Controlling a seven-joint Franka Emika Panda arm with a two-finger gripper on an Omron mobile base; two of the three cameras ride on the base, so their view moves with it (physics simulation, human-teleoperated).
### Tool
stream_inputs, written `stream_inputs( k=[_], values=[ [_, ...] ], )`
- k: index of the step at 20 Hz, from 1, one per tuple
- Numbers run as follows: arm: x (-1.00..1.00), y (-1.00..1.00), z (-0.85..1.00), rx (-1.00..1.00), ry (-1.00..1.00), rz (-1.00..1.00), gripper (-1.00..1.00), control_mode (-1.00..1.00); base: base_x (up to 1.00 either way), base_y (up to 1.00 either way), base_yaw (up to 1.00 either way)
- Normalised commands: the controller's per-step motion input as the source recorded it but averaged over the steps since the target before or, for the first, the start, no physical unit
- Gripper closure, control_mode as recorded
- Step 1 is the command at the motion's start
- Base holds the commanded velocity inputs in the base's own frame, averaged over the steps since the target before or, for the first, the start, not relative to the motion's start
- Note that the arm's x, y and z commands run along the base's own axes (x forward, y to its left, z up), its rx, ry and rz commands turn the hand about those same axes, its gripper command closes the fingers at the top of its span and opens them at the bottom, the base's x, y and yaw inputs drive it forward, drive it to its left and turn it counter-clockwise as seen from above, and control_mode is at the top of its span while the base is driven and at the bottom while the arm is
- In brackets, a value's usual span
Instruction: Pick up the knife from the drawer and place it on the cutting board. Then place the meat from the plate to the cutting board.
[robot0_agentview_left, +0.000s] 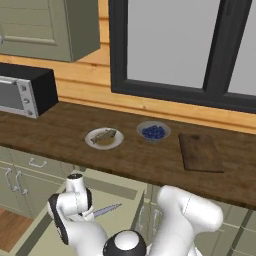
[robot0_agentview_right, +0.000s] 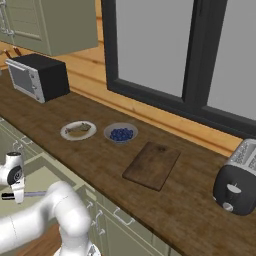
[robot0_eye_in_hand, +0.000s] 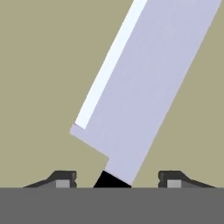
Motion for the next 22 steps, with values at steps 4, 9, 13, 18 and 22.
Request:
stream_inputs(
  k=[4, 9, 13, 18, 22],
  values=[
    [0.03, 0.00, -0.93, 0.00, -0.01, 0.06, 1.00, -1.00, 0.00, 0.00, 0.00],
    [-0.06, -0.03, -0.17, 0.05, -0.01, 0.06, 1.00, -1.00, 0.00, 0.00, 0.00],
    [-0.30, -0.10, 0.78, 0.15, 0.10, 0.11, 1.00, -1.00, 0.00, 0.00, 0.00],
    [-0.63, 0.00, 1.00, 0.07, 0.19, 0.15, 1.00, -1.00, 0.00, 0.00, 0.00],
    [-0.84, 0.00, 1.00, 0.00, 0.25, 0.14, 1.00, -1.00, 0.00, 0.00, 0.00]
  ],
)
